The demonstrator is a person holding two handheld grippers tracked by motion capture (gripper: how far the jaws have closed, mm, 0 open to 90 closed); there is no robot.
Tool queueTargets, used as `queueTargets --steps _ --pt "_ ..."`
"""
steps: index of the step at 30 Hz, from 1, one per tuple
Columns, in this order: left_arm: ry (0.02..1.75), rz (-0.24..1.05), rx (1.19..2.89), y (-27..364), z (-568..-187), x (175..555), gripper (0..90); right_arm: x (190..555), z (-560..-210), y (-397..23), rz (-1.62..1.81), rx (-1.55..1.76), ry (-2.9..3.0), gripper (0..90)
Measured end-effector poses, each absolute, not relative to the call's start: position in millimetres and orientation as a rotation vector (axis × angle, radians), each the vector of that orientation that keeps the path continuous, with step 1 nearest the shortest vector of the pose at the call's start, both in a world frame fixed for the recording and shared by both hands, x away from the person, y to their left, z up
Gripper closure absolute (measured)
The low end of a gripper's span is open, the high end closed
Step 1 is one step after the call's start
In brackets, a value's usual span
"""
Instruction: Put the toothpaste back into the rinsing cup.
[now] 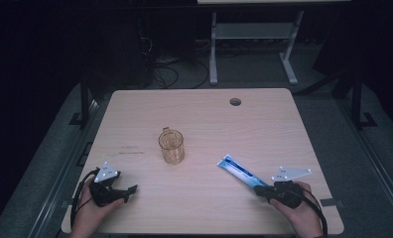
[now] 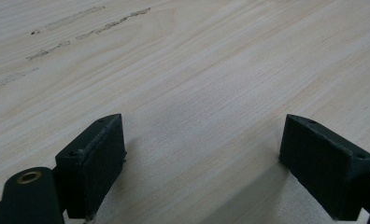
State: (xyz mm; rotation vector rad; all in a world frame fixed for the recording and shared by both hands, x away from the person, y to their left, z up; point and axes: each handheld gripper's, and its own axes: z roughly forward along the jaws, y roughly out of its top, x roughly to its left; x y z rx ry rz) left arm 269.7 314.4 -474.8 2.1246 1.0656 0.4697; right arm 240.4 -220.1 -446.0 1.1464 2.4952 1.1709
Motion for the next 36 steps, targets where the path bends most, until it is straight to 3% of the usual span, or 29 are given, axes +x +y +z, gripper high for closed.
queueTargets --steps 19,36 --pt "1.066 0.470 2.124 314.3 -474.8 269.7 13.3 270.4 -427.3 -205.8 1.127 1.091 2.452 42.2" --pt "1.065 0.468 2.126 314.3 -474.6 269.7 13.2 308.6 -427.1 -180.7 1.056 1.076 2.502 32.2"
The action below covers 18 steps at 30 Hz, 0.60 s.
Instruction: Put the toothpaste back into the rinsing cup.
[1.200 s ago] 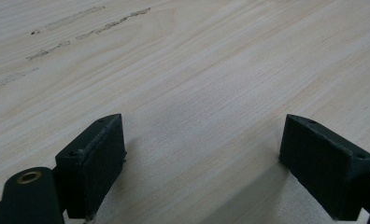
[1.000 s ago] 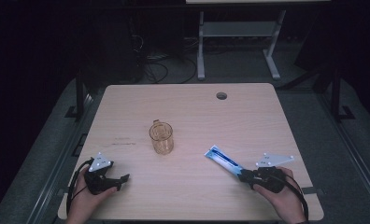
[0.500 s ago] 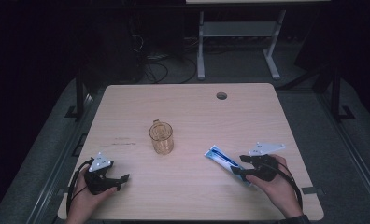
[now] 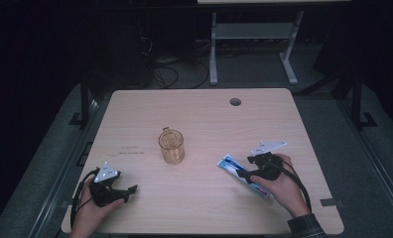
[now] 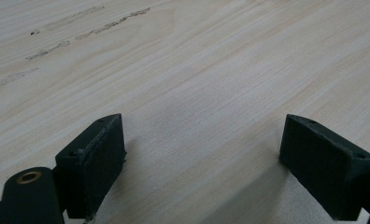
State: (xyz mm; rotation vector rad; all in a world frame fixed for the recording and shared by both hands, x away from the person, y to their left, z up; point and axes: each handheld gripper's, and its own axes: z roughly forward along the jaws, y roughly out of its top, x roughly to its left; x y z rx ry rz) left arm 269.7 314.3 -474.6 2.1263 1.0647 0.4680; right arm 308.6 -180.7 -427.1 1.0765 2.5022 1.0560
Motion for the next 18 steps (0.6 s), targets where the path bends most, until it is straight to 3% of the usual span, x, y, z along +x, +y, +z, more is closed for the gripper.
queueTargets --steps 18 --pt "1.064 0.467 2.127 314.3 -474.6 269.7 13.3 340.8 -448.7 -150.8 0.924 1.083 2.589 33.3"
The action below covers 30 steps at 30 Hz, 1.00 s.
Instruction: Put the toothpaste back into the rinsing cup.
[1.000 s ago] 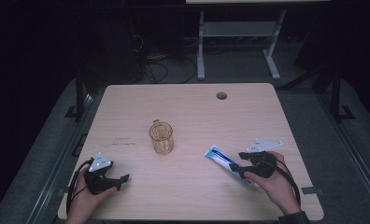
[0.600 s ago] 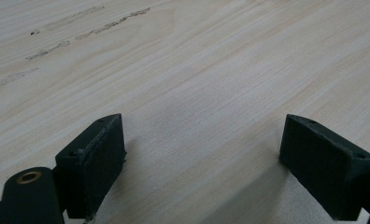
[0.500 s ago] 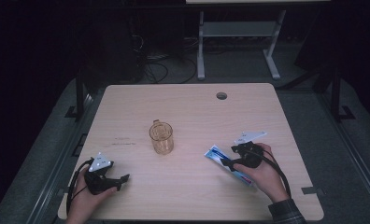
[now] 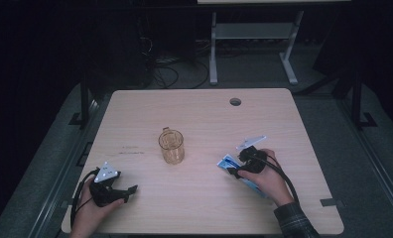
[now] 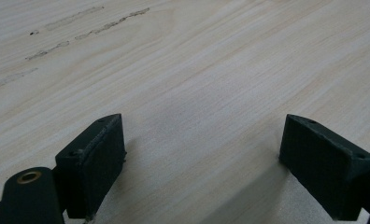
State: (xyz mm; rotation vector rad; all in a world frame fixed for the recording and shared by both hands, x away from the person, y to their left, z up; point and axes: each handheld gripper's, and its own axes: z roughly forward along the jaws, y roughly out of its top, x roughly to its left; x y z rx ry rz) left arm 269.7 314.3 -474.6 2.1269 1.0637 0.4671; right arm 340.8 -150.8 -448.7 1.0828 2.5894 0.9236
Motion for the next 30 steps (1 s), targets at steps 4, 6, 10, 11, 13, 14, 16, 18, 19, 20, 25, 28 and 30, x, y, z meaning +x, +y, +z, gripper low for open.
queueTargets --steps 4,6,10,11,13,14,16,18,19,20,25,28,30 --pt "1.063 0.467 2.127 314.3 -474.6 269.7 13.2 343.0 -453.0 -146.3 0.884 1.072 2.618 35.7" --pt "1.063 0.467 2.127 314.3 -474.6 269.7 13.3 343.4 -454.0 -144.2 0.855 1.060 2.626 37.9" --pt "1.062 0.467 2.127 314.3 -474.6 269.7 13.3 344.0 -455.0 -141.6 0.828 1.052 2.641 39.6" --pt "1.062 0.467 2.128 314.3 -474.6 269.7 13.3 344.2 -455.4 -141.1 0.817 1.045 2.648 39.7" --pt "1.062 0.467 2.128 314.3 -474.6 269.6 13.3 344.5 -456.6 -139.5 0.786 1.039 2.655 39.6" --pt "1.062 0.467 2.128 314.2 -474.6 269.6 13.2 344.6 -456.9 -139.2 0.778 1.034 2.656 40.1" --pt "1.062 0.467 2.128 314.3 -474.6 269.6 13.3 344.6 -456.9 -139.2 0.781 1.034 2.655 40.9" --pt "1.062 0.467 2.128 314.2 -474.7 269.6 13.3 344.3 -456.8 -139.3 0.779 1.039 2.654 40.9" --pt "1.062 0.467 2.128 314.2 -474.6 269.6 13.3 344.1 -456.8 -139.2 0.778 1.042 2.653 41.3" --pt "1.062 0.467 2.128 314.3 -474.6 269.6 13.3 344.2 -456.7 -139.1 0.780 1.043 2.651 42.0" --pt "1.061 0.467 2.128 314.2 -474.6 269.6 13.3 343.0 -455.3 -138.9 0.770 1.064 2.644 49.6" --pt "1.061 0.467 2.128 314.2 -474.6 269.6 13.2 343.0 -453.5 -138.2 0.746 1.077 2.653 54.9" --pt "1.061 0.467 2.129 314.3 -474.6 269.6 13.3 344.2 -451.9 -137.2 0.721 1.083 2.667 58.2"
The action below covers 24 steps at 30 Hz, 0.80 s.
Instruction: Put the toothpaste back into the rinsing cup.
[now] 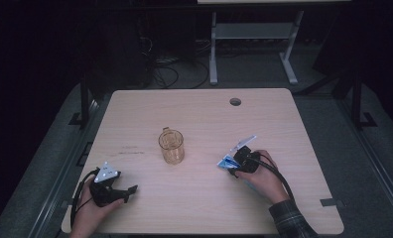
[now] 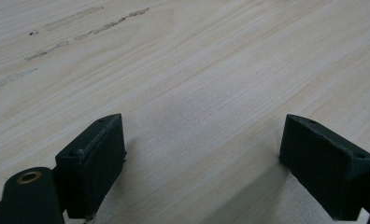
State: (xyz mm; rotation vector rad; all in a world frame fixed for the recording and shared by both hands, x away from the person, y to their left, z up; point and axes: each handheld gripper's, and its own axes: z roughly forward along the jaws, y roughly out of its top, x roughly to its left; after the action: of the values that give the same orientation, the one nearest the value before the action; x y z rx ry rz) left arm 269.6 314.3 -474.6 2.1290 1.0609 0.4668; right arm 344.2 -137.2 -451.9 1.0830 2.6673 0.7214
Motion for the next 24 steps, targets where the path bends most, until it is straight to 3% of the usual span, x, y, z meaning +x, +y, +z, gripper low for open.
queueTargets --steps 8,24 --pt "1.061 0.466 2.129 314.3 -474.6 269.6 13.3 345.8 -446.5 -141.7 0.736 1.122 2.686 71.3" --pt "1.061 0.466 2.128 314.2 -474.6 269.6 13.3 342.5 -433.3 -162.5 0.965 1.203 2.622 73.0"
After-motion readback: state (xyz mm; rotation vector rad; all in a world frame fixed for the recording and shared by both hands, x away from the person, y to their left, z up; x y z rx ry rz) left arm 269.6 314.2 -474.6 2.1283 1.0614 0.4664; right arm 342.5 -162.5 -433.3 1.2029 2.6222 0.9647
